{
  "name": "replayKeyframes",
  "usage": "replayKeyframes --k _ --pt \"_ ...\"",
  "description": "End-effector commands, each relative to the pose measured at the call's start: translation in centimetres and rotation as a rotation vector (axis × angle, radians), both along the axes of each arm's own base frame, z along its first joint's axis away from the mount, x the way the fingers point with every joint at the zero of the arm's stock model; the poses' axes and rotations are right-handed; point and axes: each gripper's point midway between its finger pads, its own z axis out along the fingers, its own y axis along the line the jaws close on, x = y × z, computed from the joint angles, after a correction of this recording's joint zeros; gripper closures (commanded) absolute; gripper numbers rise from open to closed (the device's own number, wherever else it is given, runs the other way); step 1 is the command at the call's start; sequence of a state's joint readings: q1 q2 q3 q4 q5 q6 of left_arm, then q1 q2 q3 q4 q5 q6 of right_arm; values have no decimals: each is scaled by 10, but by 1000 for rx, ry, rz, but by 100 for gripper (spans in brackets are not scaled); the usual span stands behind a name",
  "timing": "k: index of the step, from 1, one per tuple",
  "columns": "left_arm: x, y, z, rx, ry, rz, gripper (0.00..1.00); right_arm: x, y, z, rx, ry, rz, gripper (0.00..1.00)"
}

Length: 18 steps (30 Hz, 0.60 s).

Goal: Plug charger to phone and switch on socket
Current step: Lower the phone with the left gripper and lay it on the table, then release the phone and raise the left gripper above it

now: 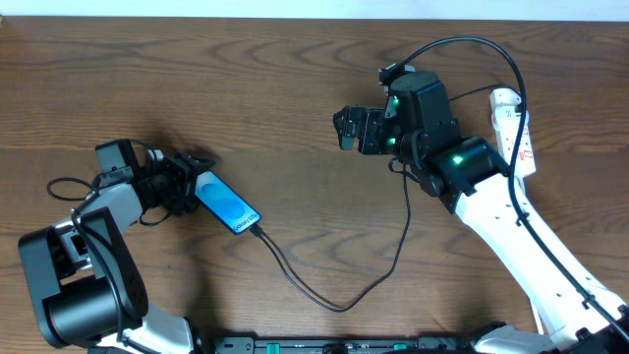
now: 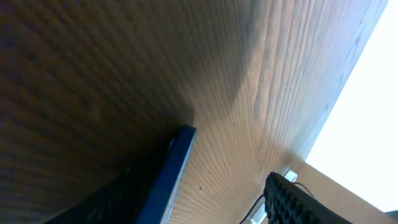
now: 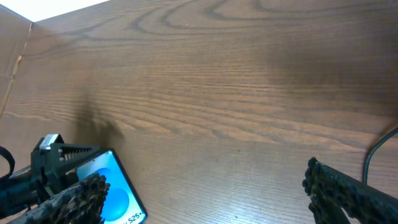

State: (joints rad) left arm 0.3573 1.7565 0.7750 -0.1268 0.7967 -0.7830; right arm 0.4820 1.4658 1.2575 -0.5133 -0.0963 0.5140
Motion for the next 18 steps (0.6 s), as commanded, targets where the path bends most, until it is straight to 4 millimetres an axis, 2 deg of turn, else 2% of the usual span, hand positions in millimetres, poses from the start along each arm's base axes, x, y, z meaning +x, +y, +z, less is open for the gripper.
replayKeyframes --k 1,8,18 --pt "-37 14 -49 109 214 70 32 3 -5 2 -15 -13 -8 1" --pt "-38 14 -50 107 220 69 32 3 -5 2 -15 -13 -8 1" --pt "-52 15 -56 125 290 75 32 3 -5 2 -15 -13 -8 1"
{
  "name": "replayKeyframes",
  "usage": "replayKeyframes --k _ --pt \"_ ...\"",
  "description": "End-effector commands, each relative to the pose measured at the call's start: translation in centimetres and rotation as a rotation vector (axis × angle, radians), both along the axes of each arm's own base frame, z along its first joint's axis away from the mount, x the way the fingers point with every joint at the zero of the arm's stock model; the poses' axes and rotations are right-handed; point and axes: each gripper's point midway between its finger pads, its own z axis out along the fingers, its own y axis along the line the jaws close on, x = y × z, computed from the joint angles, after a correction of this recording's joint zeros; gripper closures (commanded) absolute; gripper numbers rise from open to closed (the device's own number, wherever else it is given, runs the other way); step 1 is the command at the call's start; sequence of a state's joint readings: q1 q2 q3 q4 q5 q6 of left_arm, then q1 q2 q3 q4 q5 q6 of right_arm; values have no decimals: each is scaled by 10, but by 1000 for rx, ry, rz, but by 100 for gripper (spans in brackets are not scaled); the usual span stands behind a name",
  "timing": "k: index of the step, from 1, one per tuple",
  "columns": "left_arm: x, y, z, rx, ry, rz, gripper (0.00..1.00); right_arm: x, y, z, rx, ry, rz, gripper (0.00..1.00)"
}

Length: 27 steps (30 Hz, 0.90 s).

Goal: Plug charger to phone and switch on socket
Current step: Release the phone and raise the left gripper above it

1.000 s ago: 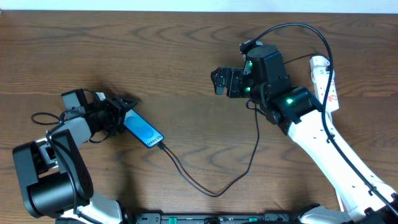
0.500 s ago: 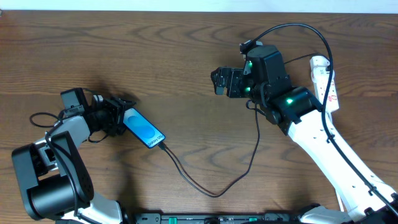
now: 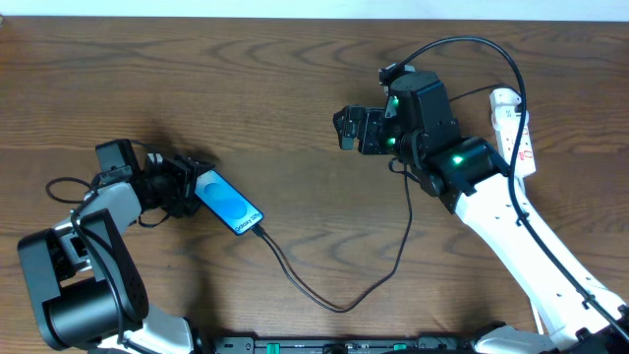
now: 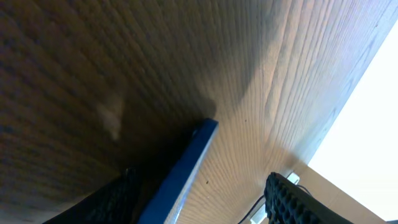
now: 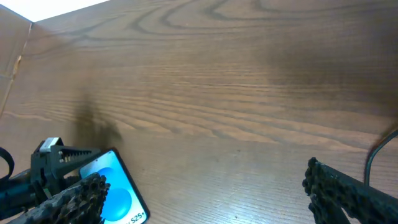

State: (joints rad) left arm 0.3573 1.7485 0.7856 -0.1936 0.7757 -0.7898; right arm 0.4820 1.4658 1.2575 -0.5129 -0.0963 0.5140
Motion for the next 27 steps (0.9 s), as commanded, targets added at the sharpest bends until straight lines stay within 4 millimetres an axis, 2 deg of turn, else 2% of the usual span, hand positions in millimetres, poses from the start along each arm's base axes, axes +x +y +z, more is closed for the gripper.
replayKeyframes --k 1,27 --pt "-44 15 -54 127 235 59 32 3 -5 2 -15 -12 -8 1" --pt "-60 14 -58 133 308 58 31 3 -5 2 -15 -12 -8 1"
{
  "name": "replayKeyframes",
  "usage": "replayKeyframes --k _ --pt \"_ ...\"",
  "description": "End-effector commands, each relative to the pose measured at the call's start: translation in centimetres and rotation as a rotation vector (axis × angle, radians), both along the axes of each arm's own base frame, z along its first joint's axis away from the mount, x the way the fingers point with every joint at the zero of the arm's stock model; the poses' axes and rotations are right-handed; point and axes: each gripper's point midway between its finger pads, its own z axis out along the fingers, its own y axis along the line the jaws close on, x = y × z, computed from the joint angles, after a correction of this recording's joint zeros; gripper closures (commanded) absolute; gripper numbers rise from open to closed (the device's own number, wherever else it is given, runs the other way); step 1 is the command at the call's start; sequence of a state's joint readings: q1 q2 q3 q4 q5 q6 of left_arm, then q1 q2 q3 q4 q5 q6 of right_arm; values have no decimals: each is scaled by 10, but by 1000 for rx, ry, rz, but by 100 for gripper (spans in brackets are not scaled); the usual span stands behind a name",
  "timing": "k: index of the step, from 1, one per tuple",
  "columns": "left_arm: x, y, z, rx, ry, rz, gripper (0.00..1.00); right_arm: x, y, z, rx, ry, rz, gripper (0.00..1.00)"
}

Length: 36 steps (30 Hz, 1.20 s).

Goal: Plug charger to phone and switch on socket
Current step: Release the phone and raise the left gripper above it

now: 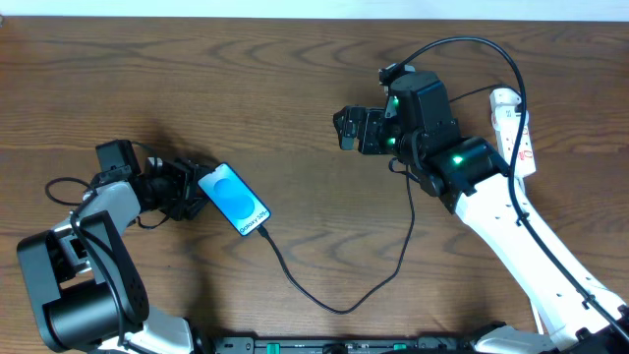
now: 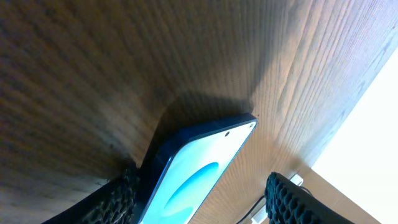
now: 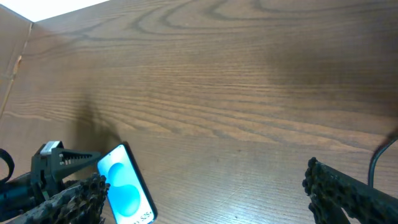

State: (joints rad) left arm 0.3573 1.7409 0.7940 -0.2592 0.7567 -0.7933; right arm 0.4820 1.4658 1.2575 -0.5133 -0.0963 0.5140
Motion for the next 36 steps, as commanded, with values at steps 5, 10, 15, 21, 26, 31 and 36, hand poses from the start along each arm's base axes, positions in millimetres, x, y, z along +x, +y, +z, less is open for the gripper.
replayKeyframes --k 5,10,15,21,26,31,36 --pt "-51 15 -57 135 254 46 32 3 -5 2 -15 -12 -8 1" --pt "-51 15 -57 135 254 46 32 3 -5 2 -15 -12 -8 1" --pt "-48 16 -55 151 226 16 31 3 -5 1 -16 -10 -8 1" --pt "-34 16 -34 206 86 -135 32 2 -6 1 -22 -11 -3 1" --pt "-23 21 0 268 -9 -204 31 2 -5 1 -21 -12 -3 1" --pt "-16 17 51 373 -137 -332 31 3 -5 2 -18 -17 -4 1" --pt "-26 10 96 587 -118 -507 32 7 -3 8 1 -40 -9 1"
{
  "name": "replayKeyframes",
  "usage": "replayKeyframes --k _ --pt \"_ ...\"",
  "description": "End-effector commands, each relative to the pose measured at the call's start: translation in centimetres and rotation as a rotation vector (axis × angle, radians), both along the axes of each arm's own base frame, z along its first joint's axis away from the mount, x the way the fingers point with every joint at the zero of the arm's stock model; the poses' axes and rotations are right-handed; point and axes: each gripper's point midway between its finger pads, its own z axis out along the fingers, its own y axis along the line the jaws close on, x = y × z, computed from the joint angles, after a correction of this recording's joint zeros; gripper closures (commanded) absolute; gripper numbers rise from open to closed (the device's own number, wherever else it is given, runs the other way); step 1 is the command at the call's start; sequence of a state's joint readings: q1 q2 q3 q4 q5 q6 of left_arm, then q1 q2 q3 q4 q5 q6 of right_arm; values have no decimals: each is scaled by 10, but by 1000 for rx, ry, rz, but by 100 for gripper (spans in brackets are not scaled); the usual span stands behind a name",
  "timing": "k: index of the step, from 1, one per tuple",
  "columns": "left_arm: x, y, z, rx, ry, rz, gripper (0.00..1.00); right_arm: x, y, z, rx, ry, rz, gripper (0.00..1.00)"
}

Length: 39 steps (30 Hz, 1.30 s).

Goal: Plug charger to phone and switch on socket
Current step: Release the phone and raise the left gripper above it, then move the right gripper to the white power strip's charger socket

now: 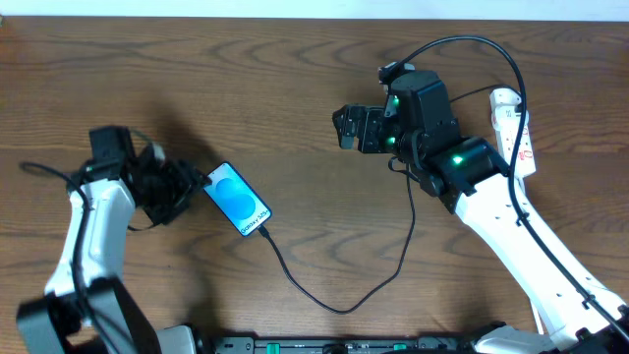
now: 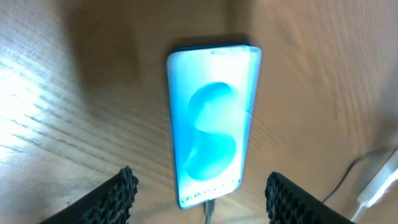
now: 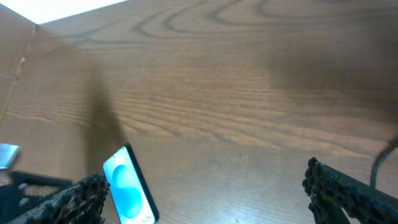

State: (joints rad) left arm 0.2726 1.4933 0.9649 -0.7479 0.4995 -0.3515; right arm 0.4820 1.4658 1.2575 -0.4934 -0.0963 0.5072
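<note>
The phone (image 1: 237, 201) lies flat on the wooden table, its blue screen lit and facing up. It also shows in the left wrist view as the phone (image 2: 211, 124) and in the right wrist view as the phone (image 3: 127, 183). A black charger cable (image 1: 339, 307) sits in the phone's lower end and loops right across the table. My left gripper (image 1: 185, 185) hangs open just left of the phone, with the left gripper (image 2: 202, 193) above its cable end. My right gripper (image 1: 344, 128) is open and empty, high over mid-table. The white power strip (image 1: 511, 123) lies at the right edge.
The right arm's own black wire (image 1: 472, 44) arcs above its wrist. The cable's slack (image 1: 403, 246) crosses the table in front of the right arm. A pale wall edge (image 3: 18, 37) shows at the table's far left.
My left wrist was low beside the phone's upper end. It is now raised and a little further left, looking straight down on the flat phone. Phone and right arm are unchanged.
At first the phone showed edge-on between my open left fingers, tilted up off the table, cable attached. By 1.2 s ago it lay flat with its screen up. Now the left gripper is higher and clear of it. The right arm stayed still.
</note>
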Motion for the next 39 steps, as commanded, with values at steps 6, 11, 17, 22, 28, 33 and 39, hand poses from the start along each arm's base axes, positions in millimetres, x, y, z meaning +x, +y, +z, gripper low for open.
replayKeyframes --k 6,11,17,22,28,33,39 --pt "4 -10 79 417 -144 -270 32 1 -6 -1 -18 5 -13 1" --pt "-1 -38 106 448 -274 -397 31 0 -13 -6 -49 19 -36 1" --pt "-9 -31 128 560 -346 -402 28 -1 -14 -7 -52 20 -39 1" --pt "-10 -31 136 565 -377 -399 27 0 -14 -7 -52 20 -39 1" --pt "-10 -31 134 564 -371 -401 5 -1 -14 -7 -53 24 -38 1" --pt "-10 -31 134 564 -371 -401 5 -5 -16 -12 -65 48 -37 1" --pt "-10 -31 134 564 -371 -401 5 -10 -18 -17 -79 72 -37 1"
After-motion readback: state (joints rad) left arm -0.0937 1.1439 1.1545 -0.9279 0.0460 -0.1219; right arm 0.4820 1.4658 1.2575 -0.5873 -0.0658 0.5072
